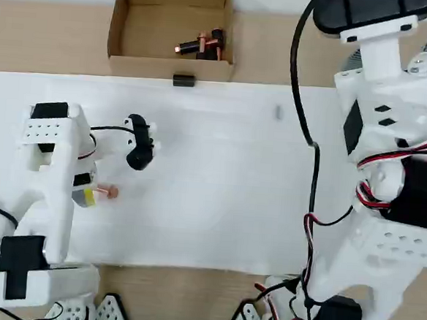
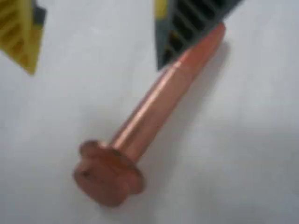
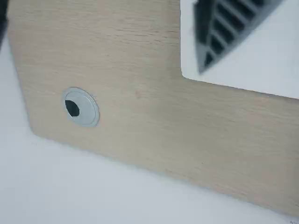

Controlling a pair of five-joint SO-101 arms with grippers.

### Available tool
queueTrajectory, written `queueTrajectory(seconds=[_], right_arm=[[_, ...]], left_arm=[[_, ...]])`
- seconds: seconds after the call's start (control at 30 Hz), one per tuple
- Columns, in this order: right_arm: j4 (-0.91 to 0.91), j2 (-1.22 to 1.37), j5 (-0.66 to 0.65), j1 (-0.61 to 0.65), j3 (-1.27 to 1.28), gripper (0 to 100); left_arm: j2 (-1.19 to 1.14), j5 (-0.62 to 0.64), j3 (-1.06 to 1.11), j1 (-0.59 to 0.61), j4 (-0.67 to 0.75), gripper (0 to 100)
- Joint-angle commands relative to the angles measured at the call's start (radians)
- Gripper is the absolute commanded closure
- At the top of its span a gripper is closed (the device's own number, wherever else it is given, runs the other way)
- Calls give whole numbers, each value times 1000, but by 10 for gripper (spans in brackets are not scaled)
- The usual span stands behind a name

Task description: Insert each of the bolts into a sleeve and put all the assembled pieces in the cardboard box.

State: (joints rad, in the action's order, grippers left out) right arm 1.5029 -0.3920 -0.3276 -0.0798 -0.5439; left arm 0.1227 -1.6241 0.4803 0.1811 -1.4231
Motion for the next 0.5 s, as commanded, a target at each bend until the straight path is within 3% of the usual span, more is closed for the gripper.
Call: queueTrajectory(seconds=[0.0,0.47], right_arm=[[5,-24,0,-10,-45,680],[5,-21,2,-8,-42,680]], left_arm=[[-4,-384,-46,5,12,819],[-154,-404,-66,-80,78,822]])
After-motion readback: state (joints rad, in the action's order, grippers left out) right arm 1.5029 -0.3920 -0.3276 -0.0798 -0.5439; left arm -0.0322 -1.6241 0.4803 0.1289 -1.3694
